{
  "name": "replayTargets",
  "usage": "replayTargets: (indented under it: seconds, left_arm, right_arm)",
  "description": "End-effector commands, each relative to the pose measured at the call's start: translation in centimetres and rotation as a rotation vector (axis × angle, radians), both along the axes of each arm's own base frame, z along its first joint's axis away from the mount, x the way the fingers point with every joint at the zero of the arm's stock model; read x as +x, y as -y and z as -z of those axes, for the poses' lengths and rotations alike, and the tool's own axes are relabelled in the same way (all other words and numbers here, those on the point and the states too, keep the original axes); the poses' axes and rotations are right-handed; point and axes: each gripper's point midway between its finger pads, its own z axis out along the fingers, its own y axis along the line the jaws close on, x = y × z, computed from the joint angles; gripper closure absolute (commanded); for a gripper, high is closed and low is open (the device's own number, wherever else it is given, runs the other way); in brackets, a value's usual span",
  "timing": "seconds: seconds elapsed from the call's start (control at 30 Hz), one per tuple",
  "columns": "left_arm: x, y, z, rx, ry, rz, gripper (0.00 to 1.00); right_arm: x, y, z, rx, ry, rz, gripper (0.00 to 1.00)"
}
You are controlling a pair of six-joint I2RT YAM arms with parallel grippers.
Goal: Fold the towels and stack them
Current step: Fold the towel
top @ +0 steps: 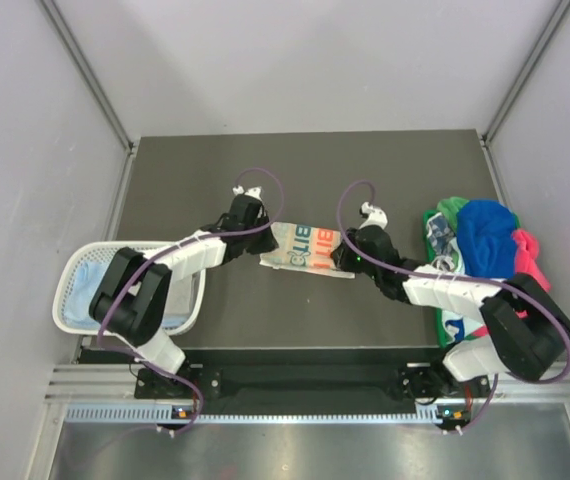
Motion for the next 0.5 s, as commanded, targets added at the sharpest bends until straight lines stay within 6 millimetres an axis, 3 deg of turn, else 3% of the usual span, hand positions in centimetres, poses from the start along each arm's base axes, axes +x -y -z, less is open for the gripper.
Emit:
replayTargets:
  seconds: [0.0, 0.1, 0.23, 0.37, 0.47]
  left_arm:
    - [-1.3, -2.8, 3.4, 0.124, -0.104, -0.095, 0.91]
    - [-2.4, -3.9, 5.4, 0.167, -0.141, -0.116, 0.92]
    - [-2.9, -4.5, 7.1, 0.198, -0.181, -0.133, 0.94]
    - [-2.8, -4.2, 6.0, 0.177, -0.164, -0.133, 0.93]
    - [-2.0, -3.8, 3.3, 0.148, -0.108, -0.122, 0.86]
  right_arm:
    - [-2.1, -0.4, 3.6, 0.033, -0.090, 0.017, 0.80]
    - [-3.9, 0.4, 6.7, 0.029, -0.154, 0.023, 0.80]
    - [-4.9, 0.4, 8.4, 0.048, -0.192, 0.014, 0.82]
    - [-5.1, 0.8, 8.8, 0.037, -0.203, 0.028, 0.82]
    - [-4.6, 1.0, 8.1, 0.028, -0.188, 0.038, 0.82]
